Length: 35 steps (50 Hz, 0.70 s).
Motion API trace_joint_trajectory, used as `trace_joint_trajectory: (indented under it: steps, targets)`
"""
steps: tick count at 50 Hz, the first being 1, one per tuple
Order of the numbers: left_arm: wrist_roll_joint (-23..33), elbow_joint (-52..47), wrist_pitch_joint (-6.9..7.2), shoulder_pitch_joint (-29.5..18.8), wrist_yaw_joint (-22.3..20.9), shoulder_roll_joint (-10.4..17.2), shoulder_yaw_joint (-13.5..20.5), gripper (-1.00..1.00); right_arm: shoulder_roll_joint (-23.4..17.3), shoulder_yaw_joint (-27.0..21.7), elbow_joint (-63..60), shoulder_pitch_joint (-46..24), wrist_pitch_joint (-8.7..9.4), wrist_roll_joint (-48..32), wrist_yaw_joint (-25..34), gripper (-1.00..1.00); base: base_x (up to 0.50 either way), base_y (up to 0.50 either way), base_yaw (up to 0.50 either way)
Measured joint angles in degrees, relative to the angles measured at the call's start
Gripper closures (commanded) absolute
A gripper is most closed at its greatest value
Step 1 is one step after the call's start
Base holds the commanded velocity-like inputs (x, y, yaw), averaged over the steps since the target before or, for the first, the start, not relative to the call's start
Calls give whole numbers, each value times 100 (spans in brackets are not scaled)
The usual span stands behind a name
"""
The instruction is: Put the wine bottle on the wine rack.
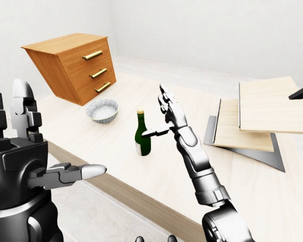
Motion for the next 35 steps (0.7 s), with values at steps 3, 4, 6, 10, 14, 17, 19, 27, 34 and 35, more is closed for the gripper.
trace_joint_trajectory:
  steps: [3, 4, 6, 10, 14, 17, 19, 27, 34, 35]
  targets:
    - [4, -16, 0, 20, -7, -10, -8, -100, 19, -1, 103, -40, 0, -6, 0, -100, 0, 0, 0]
    - [9, -16, 0, 26, -10, -14, -15, -100, 24, -1, 137, -53, 0, -9, 0, -100, 0, 0, 0]
    - [22, -11, 0, 37, -15, -22, -30, -100, 34, -1, 200, -79, 0, -12, 0, -100, 0, 0, 0]
    - [49, 6, 0, 55, -26, -37, -63, -100, 47, -4, 316, -132, 0, -20, -1, -100, 0, 0, 0]
    - [94, 24, 0, 89, -44, -53, -116, -100, 50, -21, 485, -212, 0, -22, 5, -100, 0, 0, 0]
    - [128, 36, 0, 118, -62, -66, -153, -100, 50, -45, 650, -289, 0, -11, 14, -100, 0, 0, 0]
    - [146, 47, 0, 133, -75, -76, -172, -100, 49, -65, 782, -348, 0, 2, 20, -100, 0, 0, 0]
    - [211, 134, 0, 174, -118, -113, -235, -100, 45, -135, 1366, -594, 0, 65, 35, -100, 0, 0, 0]
    - [238, 161, 0, 180, -128, -127, -264, -100, 39, -194, 1903, -835, 0, 116, 35, -100, 0, 0, 0]
    - [239, 158, 0, 181, -129, -128, -266, -100, 38, -202, 1980, -873, 0, 123, 34, -100, 0, 0, 0]
